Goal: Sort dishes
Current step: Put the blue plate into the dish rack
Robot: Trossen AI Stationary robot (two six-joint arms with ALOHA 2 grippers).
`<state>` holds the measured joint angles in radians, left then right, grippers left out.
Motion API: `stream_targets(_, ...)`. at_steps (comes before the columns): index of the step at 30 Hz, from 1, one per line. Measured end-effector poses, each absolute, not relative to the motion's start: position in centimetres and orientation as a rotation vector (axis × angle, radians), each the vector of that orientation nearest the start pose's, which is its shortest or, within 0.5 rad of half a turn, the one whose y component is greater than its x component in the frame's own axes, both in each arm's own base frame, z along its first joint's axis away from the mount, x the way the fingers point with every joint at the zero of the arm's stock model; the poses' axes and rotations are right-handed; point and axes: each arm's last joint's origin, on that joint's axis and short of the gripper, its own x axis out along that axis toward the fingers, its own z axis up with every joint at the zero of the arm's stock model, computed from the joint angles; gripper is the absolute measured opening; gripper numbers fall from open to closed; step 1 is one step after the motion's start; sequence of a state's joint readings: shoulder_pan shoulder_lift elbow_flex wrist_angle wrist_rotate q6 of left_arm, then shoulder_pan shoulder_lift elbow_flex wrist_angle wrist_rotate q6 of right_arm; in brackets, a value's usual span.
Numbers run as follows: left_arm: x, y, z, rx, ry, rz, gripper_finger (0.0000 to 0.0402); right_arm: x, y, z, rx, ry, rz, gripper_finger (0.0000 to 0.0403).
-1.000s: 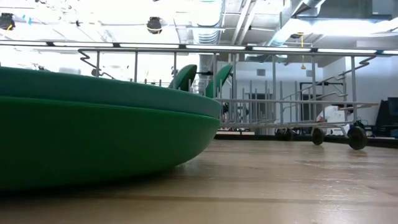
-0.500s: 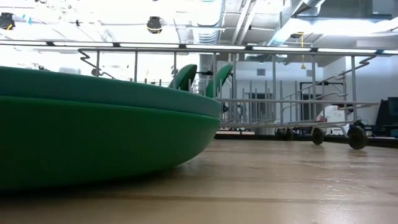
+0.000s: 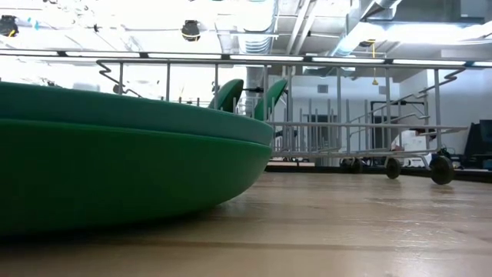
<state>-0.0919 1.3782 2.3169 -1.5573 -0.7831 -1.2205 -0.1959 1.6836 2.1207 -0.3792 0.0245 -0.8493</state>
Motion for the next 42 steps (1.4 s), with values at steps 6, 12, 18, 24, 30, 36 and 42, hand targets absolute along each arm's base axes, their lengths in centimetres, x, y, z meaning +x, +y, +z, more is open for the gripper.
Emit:
stream_targets(6,11.3,1.1,55.1,-0.805,0.069,0.887,0.0145,35.8,-7.7,51.8,-0.721,0.002,-0.234,0.0000)
stream_targets(12,8.9,1.4,55.5,-0.724,0.061,0.874,0.0145,35.8,-7.2,51.6,-0.659,0.018,-0.234,0.0000)
stream_targets(18,7.4,1.5,55.7,-0.699,0.051,0.859,0.0145,37.7,-7.5,50.6,-0.644,-0.017,-0.206,0.0000)
stream_targets(24,7.0,1.6,55.8,-0.691,0.035,0.874,0.0145,38.3,-8.6,50.2,-0.515,-0.061,-0.115,0.0000)
stream_targets(30,7.5,1.5,55.7,-0.681,0.040,0.886,0.0145,39.7,-11.2,48.2,-0.435,-0.058,-0.005,0.0000)
stream_targets(36,8.6,1.5,55.6,-0.639,0.048,0.925,0.0145,41.0,-14.8,45.6,-0.318,-0.032,0.122,0.0000)
stream_targets(42,8.8,1.5,55.6,-0.656,0.031,0.940,0.0145,41.8,-16.2,43.8,-0.379,0.018,0.138,0.0000)
